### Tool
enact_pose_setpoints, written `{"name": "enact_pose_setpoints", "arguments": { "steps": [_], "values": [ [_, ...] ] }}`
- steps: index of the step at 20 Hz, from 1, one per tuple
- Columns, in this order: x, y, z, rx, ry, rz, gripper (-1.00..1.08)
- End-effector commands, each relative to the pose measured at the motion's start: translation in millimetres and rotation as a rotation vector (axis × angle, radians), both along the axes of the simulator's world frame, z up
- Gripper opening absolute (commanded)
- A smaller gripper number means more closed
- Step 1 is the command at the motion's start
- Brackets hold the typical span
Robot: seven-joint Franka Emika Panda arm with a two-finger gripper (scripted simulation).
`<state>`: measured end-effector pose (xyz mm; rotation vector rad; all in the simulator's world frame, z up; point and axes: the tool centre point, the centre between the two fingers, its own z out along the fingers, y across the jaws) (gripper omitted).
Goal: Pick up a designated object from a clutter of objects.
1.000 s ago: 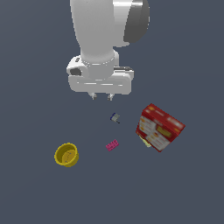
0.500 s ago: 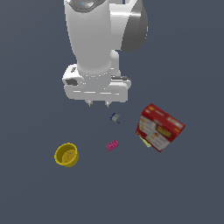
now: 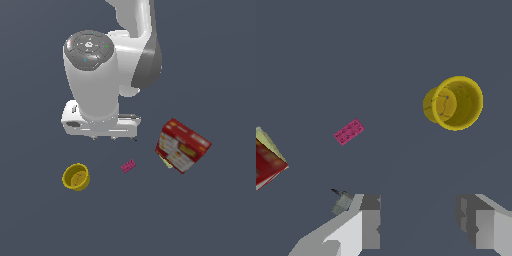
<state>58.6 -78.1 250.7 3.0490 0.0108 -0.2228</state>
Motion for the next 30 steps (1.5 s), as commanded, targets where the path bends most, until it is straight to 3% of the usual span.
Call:
{"name": "enact_pose_setpoints", "arguments": {
  "steps": [1, 15, 23, 30],
  "values": [
    [11.5, -9.2, -14.1, -0.018, 0.025, 0.02, 0.28],
    [57.1, -58.7, -103.4, -0.121, 0.169, 0.132, 0.28],
    [65.9, -75.6, -139.6, -0.159, 0.225, 0.174, 0.28],
    [67.9, -80.9, -151.8, -0.171, 0.244, 0.187, 0.28]
  ]
}}
